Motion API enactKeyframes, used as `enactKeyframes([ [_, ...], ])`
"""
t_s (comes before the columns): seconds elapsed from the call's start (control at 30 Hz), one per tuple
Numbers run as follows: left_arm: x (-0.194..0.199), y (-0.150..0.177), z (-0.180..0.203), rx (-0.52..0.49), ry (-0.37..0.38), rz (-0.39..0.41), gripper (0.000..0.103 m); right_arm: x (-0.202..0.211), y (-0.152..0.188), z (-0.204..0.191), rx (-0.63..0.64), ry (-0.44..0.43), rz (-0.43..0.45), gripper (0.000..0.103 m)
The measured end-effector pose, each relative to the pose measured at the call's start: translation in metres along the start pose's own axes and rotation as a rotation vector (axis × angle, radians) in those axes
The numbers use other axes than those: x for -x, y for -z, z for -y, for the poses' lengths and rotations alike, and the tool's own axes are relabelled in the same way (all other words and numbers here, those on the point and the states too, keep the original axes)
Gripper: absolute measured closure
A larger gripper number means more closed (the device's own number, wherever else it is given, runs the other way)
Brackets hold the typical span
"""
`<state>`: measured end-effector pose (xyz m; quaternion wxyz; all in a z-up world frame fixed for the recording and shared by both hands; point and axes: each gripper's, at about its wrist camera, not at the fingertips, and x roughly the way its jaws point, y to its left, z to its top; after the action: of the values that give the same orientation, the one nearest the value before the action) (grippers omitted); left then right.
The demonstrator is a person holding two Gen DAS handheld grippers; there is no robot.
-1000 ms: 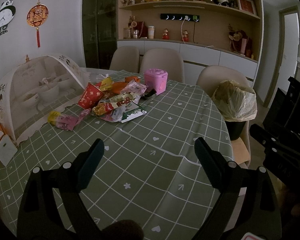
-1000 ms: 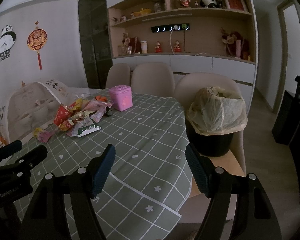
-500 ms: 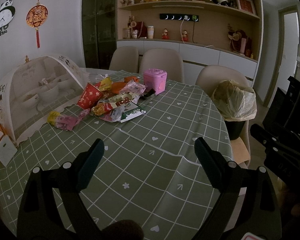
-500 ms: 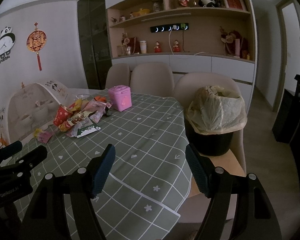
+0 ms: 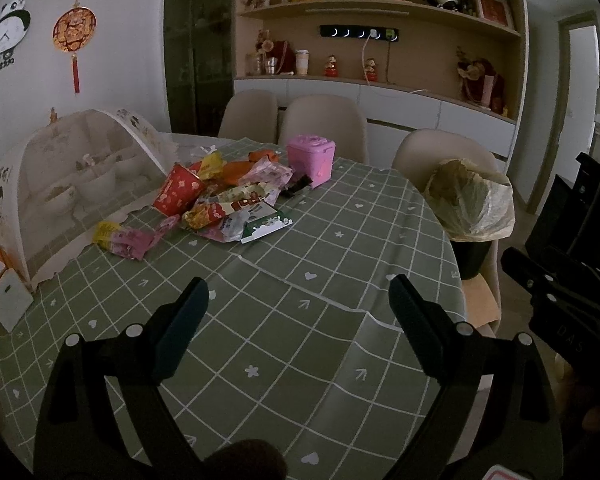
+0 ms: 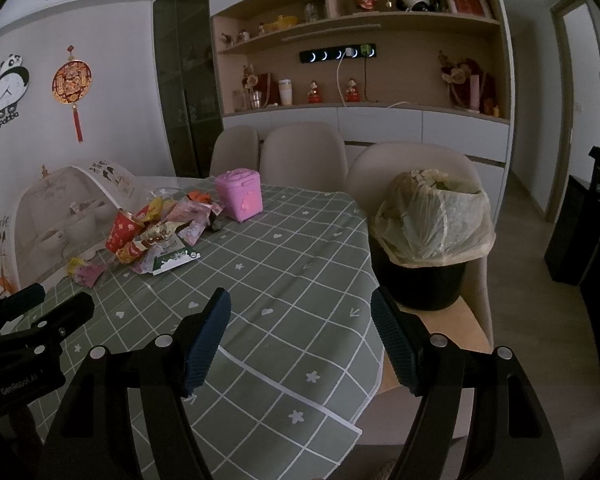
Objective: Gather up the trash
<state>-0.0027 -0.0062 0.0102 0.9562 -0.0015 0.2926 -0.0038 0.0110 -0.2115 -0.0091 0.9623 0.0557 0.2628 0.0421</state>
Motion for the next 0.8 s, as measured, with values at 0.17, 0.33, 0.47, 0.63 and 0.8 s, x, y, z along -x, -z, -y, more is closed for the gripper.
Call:
enactKeyframes([
  [0.17,-0.01,0.001,-0.003,0.012,0.001,-0.013,0.016,-0.001,0.0,0.0,0.001,0.0,-0.001,0.034],
  [0.33,-0.028,0.0,-0.019,0.044,-0.007,-0.047,0.016,-0.01,-0.002,0.001,0.019,0.005,-0.016,0.034],
  [0.47,-0.053,-0.003,-0.047,0.086,-0.044,-0.085,0.016,-0.032,-0.01,0.0,0.028,-0.003,-0.051,0.034],
  [0.63,-0.091,-0.012,-0.121,0.207,-0.177,-0.13,0.016,-0.064,-0.028,-0.012,0.068,-0.028,-0.087,0.034],
  [0.8,-0.126,-0.019,-0.211,0.386,-0.282,-0.163,0.011,-0.101,-0.038,-0.035,0.145,-0.085,-0.155,0.034],
])
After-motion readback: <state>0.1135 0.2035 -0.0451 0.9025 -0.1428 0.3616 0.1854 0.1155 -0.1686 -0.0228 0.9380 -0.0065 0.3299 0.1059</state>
